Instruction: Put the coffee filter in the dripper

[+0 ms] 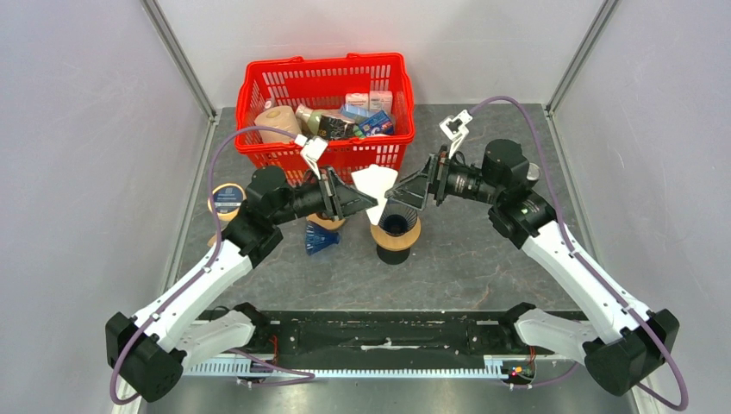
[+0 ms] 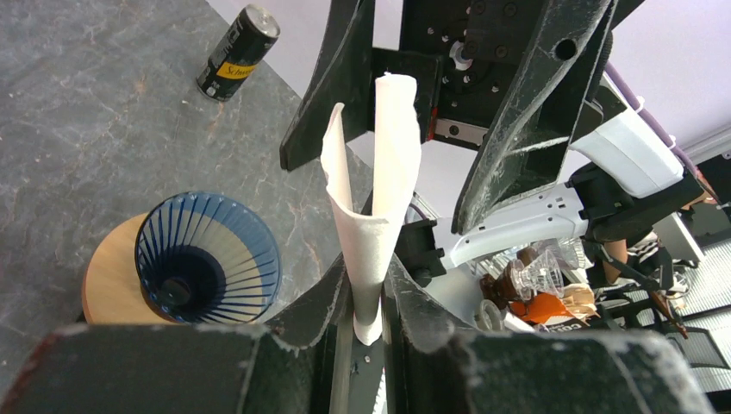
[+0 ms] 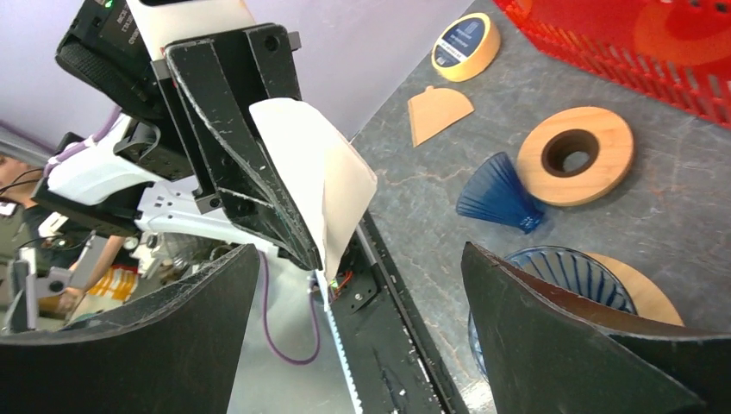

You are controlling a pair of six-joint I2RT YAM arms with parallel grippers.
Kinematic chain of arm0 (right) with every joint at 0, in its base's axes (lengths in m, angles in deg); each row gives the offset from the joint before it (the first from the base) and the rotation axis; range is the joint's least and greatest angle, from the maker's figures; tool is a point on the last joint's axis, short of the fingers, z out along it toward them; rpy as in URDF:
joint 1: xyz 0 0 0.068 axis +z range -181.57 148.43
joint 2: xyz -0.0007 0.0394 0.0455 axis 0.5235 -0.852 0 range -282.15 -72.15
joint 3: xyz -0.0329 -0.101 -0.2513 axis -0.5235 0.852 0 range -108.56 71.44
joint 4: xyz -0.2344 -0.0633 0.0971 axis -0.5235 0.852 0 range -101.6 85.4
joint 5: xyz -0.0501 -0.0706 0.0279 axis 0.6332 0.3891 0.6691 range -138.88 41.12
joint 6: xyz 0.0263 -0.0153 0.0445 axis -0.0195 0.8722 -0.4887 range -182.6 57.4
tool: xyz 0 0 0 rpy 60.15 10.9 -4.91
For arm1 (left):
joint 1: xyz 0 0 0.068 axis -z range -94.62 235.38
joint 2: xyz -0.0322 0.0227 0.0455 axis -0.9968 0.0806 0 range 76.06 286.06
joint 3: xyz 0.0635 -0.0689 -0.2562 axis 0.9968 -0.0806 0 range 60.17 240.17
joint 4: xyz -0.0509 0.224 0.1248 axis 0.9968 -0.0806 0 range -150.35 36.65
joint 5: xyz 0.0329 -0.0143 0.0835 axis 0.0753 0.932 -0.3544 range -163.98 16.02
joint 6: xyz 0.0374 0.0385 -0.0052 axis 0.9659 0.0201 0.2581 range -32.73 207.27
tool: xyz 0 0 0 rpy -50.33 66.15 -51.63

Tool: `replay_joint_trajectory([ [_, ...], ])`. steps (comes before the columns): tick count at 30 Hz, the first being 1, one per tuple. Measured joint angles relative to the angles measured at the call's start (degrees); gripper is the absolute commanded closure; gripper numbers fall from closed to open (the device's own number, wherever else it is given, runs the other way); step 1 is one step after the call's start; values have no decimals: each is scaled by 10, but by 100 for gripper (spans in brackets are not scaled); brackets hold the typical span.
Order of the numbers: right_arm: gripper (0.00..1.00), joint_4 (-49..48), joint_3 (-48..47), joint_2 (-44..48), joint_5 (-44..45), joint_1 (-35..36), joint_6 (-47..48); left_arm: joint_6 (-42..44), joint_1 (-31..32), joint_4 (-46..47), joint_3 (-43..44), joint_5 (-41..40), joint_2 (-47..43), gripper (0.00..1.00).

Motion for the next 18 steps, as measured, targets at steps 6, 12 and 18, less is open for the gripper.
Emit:
replay_joint_trajectory([
  [6, 10, -22, 0, -9, -20, 0, -20, 17, 1, 15, 5, 12, 18, 77],
  [12, 24, -23, 0, -1, 2, 0, -17, 39, 5, 15, 5, 32, 33, 77],
  [18, 53, -26, 0, -2, 1, 0, -18, 52, 5, 15, 5, 48, 46, 77],
])
